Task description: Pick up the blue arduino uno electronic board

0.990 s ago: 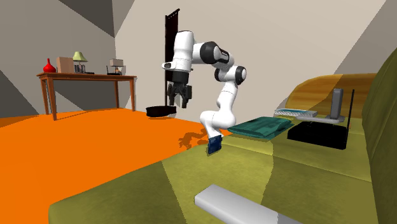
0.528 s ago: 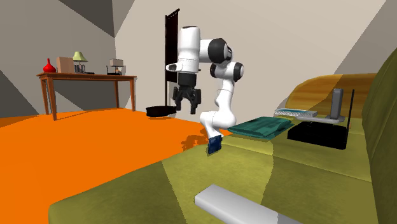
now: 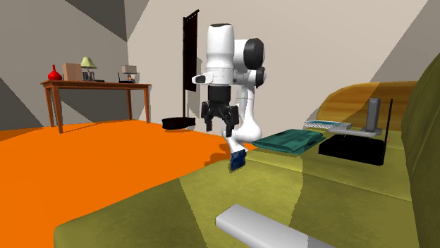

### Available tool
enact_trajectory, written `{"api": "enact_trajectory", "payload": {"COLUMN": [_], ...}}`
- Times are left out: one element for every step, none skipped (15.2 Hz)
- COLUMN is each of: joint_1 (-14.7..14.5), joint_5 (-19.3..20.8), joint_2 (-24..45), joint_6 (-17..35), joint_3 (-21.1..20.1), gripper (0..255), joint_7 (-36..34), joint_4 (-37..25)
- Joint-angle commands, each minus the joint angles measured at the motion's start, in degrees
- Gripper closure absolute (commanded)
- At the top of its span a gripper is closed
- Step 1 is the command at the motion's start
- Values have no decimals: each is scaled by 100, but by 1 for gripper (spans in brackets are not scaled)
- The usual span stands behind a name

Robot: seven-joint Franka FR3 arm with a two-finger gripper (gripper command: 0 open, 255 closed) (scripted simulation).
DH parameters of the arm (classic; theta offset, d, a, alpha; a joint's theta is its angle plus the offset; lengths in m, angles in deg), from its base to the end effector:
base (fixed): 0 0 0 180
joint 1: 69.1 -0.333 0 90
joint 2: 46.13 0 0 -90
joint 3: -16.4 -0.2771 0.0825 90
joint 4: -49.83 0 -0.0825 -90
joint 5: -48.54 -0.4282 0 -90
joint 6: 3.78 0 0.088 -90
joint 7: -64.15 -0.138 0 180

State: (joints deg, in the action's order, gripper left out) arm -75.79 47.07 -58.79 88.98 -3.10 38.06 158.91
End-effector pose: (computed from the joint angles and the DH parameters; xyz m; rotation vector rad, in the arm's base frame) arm 0.4755 0.2472 0.5050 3.0646 -0.0167 -0.0730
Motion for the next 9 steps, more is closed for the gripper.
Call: {"api": "enact_trajectory", "payload": {"joint_1": [-79, -124, -173, -230, -294, -367, -449, -541, -549], "joint_5": [53, 93, 138, 190, 247, 309, 377, 448, 448], "joint_2": [470, 702, 939, 1183, 1432, 1688, 1950, 2219, 2222], "joint_6": [-112, -168, -228, -294, -366, -444, -530, -625, -626], "joint_3": [-200, -284, -364, -440, -511, -574, -632, -684, -676], "gripper": [0, 0, 0, 0, 0, 0, 0, 0, 0], "joint_7": [-302, -438, -575, -711, -847, -982, -1115, -1246, -1246], "joint_4": [-438, -652, -876, -1109, -1352, -1608, -1877, -2160, -2163]}}
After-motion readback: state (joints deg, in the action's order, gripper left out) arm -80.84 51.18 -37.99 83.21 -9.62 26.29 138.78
